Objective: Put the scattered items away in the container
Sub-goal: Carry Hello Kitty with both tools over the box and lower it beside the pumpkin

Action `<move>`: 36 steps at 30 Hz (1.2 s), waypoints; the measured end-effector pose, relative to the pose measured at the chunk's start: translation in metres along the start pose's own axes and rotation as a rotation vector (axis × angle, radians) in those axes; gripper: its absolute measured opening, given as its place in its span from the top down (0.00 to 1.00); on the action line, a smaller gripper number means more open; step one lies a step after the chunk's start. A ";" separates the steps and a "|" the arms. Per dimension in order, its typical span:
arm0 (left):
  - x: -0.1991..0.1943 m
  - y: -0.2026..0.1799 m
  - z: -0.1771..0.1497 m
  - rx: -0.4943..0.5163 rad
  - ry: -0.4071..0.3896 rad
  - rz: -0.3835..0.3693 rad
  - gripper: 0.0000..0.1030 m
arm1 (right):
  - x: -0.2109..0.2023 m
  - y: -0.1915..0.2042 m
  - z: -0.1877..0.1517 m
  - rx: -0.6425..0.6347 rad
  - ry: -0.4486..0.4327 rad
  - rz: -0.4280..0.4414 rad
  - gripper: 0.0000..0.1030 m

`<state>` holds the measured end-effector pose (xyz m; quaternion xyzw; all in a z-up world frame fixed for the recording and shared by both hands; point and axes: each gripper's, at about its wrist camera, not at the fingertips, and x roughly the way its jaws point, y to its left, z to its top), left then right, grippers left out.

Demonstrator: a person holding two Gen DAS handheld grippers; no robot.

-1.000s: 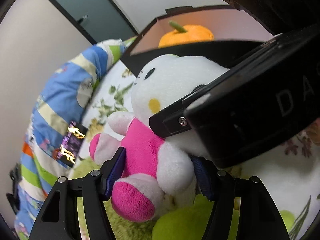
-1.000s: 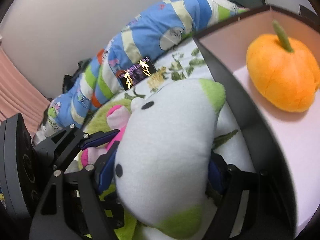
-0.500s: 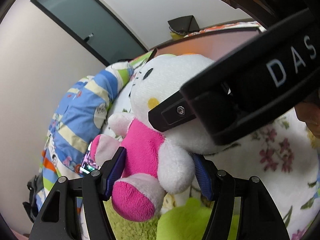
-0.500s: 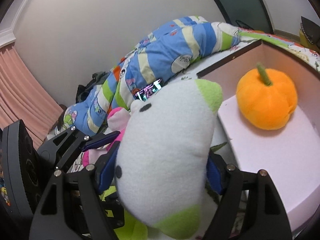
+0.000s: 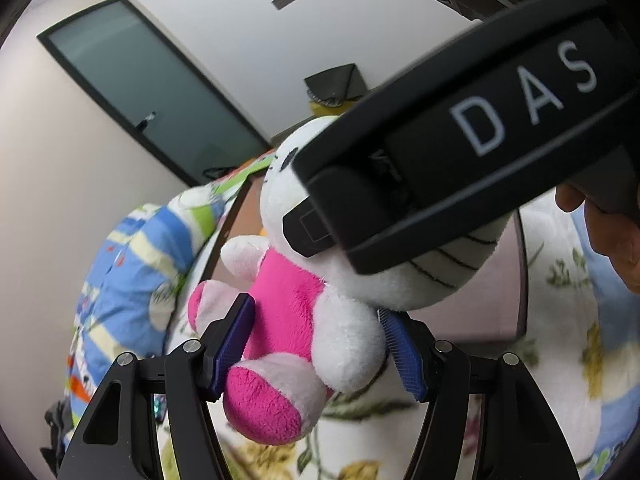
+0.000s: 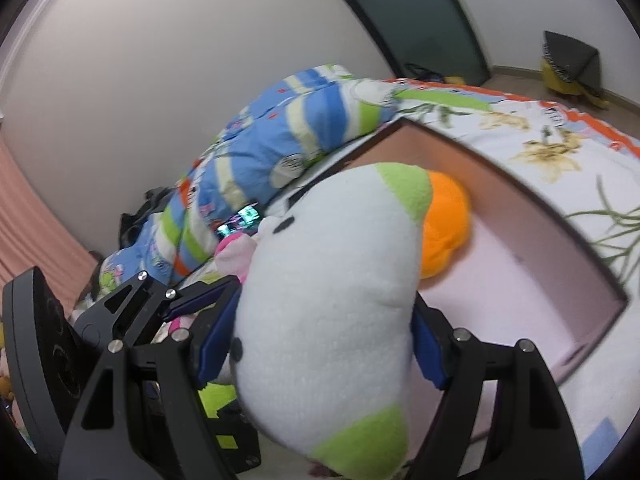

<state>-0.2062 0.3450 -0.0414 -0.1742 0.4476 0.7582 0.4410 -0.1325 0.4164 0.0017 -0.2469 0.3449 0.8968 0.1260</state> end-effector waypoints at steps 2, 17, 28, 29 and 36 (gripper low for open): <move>0.007 -0.005 0.008 0.009 -0.008 -0.009 0.36 | -0.004 -0.011 0.004 0.008 -0.002 -0.018 0.26; 0.049 -0.015 0.027 0.044 -0.001 -0.049 0.36 | 0.012 -0.054 0.011 0.080 0.050 -0.038 0.26; 0.035 -0.001 -0.008 0.011 -0.002 -0.078 0.30 | 0.013 -0.050 0.008 0.067 0.061 -0.042 0.18; 0.033 -0.002 -0.008 0.004 0.000 -0.081 0.27 | 0.013 -0.049 0.008 0.065 0.063 -0.040 0.16; 0.030 0.003 -0.013 -0.033 0.001 -0.086 0.13 | 0.012 -0.043 0.007 0.042 0.060 -0.067 0.11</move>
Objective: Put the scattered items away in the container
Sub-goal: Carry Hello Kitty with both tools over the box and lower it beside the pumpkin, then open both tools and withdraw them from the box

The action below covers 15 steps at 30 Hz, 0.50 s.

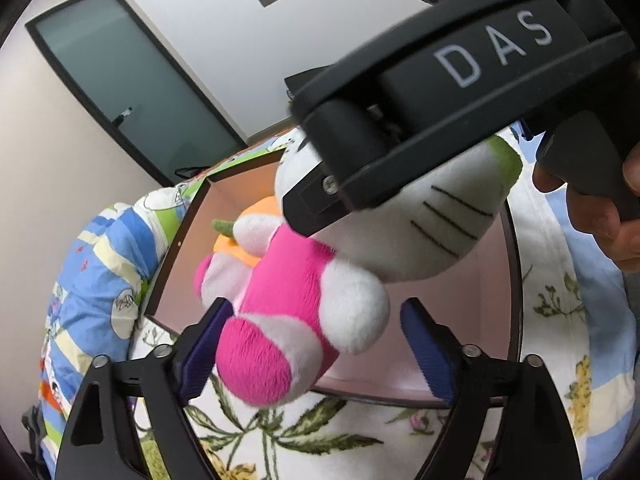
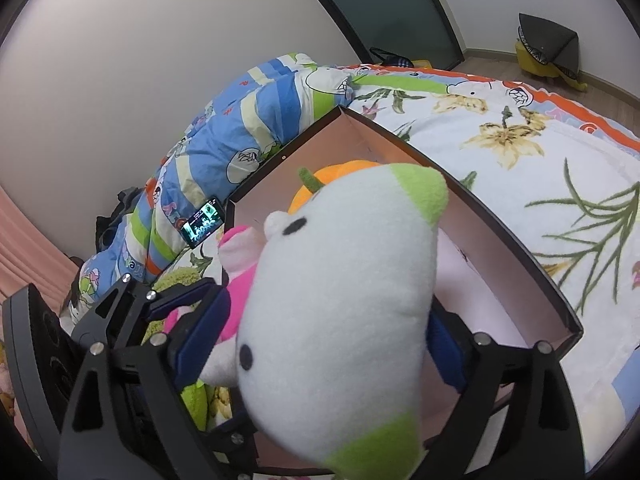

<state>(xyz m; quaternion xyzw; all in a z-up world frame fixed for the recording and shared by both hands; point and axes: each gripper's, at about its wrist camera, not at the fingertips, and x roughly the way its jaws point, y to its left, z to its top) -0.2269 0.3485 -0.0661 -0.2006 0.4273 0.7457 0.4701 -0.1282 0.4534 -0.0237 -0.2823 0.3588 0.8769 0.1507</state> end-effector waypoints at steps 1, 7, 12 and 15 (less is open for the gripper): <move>-0.001 -0.001 -0.001 -0.002 -0.003 0.003 0.13 | 0.000 0.001 0.000 -0.004 -0.002 -0.009 0.11; -0.014 0.000 -0.013 -0.017 -0.017 -0.001 0.13 | -0.008 -0.005 -0.001 0.011 -0.006 -0.055 0.01; -0.027 0.002 -0.020 -0.048 -0.022 0.007 0.13 | -0.017 -0.015 -0.001 0.054 -0.021 -0.057 0.02; -0.038 0.002 -0.024 -0.075 -0.027 0.011 0.13 | -0.024 -0.016 -0.003 0.067 -0.031 -0.049 0.01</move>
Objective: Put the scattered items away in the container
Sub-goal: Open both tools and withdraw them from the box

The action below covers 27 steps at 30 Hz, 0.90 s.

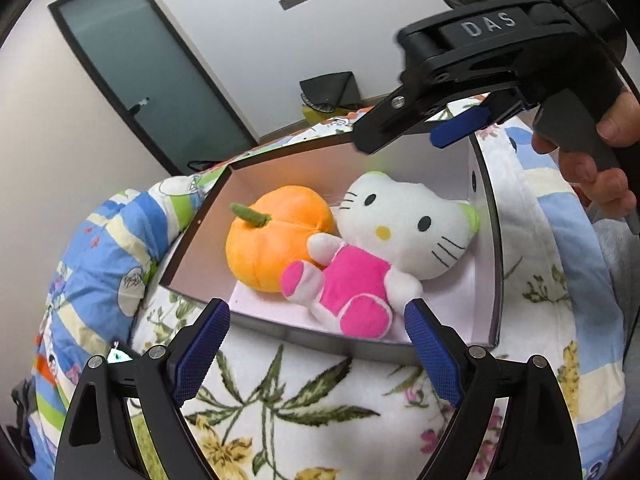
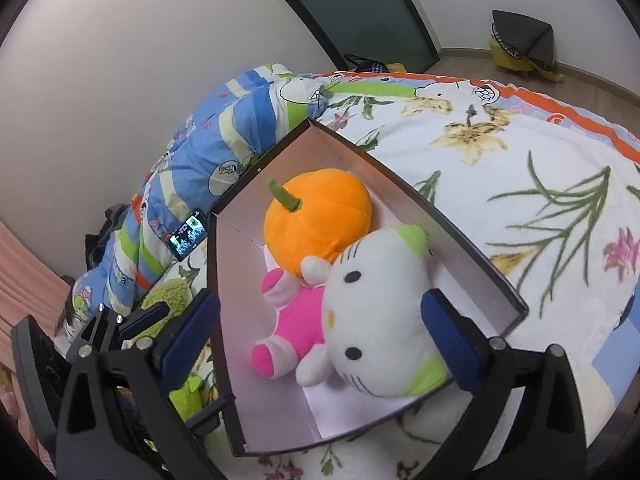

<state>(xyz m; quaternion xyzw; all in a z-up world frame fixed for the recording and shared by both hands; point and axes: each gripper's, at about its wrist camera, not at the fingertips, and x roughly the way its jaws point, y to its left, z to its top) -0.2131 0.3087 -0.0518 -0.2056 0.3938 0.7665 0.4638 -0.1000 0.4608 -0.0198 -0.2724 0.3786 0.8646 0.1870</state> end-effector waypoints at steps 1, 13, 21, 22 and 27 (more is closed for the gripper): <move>-0.004 0.000 -0.002 -0.013 -0.003 0.002 0.13 | -0.002 0.000 0.000 0.001 -0.004 -0.001 0.01; -0.088 0.017 -0.065 -0.269 0.007 0.013 0.13 | -0.031 0.011 -0.019 0.005 -0.009 0.115 0.01; -0.138 0.044 -0.129 -0.527 0.052 0.081 0.13 | -0.026 0.056 -0.053 -0.036 0.114 0.274 0.01; -0.150 0.049 -0.136 -0.566 0.047 0.093 0.13 | -0.025 0.060 -0.058 -0.040 0.127 0.280 0.01; -0.213 0.064 -0.161 -0.690 0.004 0.158 0.13 | -0.031 0.081 -0.076 -0.029 0.168 0.341 0.01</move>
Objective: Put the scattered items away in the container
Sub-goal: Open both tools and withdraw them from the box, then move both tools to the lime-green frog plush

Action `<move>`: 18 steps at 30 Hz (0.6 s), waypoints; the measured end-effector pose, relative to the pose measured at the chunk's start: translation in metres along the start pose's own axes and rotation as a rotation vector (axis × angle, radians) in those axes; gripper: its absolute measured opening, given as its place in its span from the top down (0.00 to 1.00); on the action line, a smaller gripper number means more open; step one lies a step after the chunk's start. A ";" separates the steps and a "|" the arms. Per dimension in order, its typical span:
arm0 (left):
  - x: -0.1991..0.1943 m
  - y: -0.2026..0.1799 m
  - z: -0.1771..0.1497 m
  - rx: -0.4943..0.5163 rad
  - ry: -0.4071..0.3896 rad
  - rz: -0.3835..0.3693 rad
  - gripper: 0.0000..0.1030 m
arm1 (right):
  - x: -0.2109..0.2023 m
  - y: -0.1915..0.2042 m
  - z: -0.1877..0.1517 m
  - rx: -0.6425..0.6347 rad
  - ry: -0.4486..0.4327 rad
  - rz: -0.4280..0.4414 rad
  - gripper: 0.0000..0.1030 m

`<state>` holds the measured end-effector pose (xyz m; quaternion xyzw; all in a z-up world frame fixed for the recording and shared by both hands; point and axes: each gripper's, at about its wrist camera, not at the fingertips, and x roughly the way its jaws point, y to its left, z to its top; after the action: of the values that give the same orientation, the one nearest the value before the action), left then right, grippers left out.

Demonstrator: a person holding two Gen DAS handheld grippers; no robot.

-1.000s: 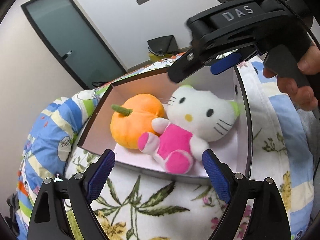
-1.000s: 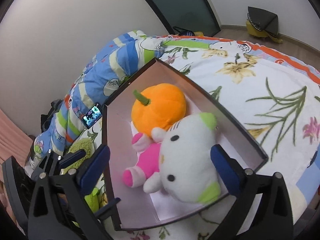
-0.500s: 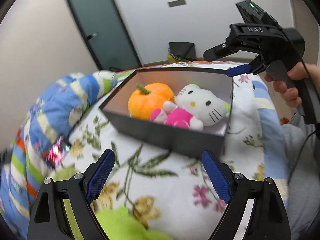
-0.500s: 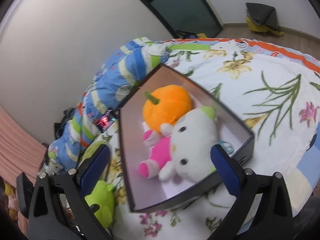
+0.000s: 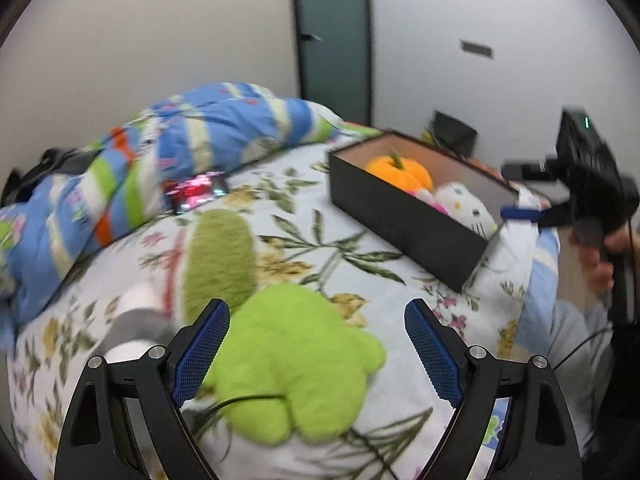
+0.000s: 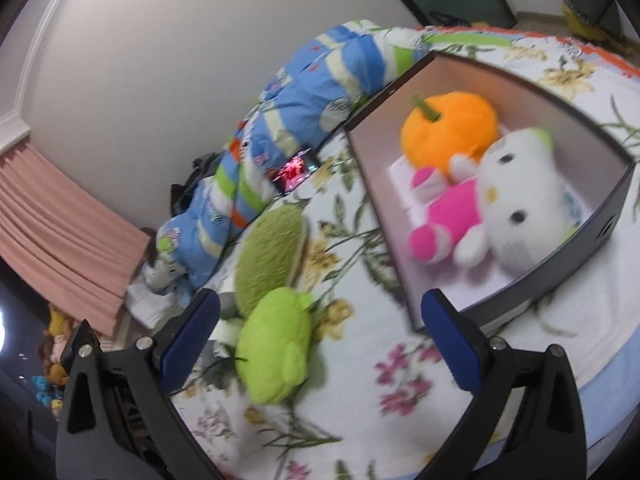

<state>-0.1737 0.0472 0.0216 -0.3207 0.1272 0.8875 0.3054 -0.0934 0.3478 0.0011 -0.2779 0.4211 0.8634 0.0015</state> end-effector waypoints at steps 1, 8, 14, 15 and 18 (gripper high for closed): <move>-0.014 0.005 -0.001 -0.020 -0.017 0.013 0.13 | -0.001 0.005 -0.003 0.005 0.003 0.014 0.01; -0.124 0.010 -0.008 -0.073 -0.182 0.066 0.01 | -0.012 0.048 -0.025 -0.048 0.018 0.063 0.01; -0.128 0.006 -0.022 -0.074 -0.159 0.021 0.01 | -0.016 0.065 -0.046 -0.083 0.053 0.077 0.01; -0.120 0.007 -0.024 -0.085 -0.138 0.010 0.01 | -0.014 0.066 -0.048 -0.080 0.059 0.080 0.01; -0.085 0.010 -0.034 -0.132 -0.066 -0.029 0.01 | -0.009 0.067 -0.055 -0.081 0.079 0.075 0.01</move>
<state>-0.1116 -0.0143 0.0506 -0.3124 0.0537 0.8996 0.3005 -0.0757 0.2667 0.0273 -0.2957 0.3958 0.8674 -0.0588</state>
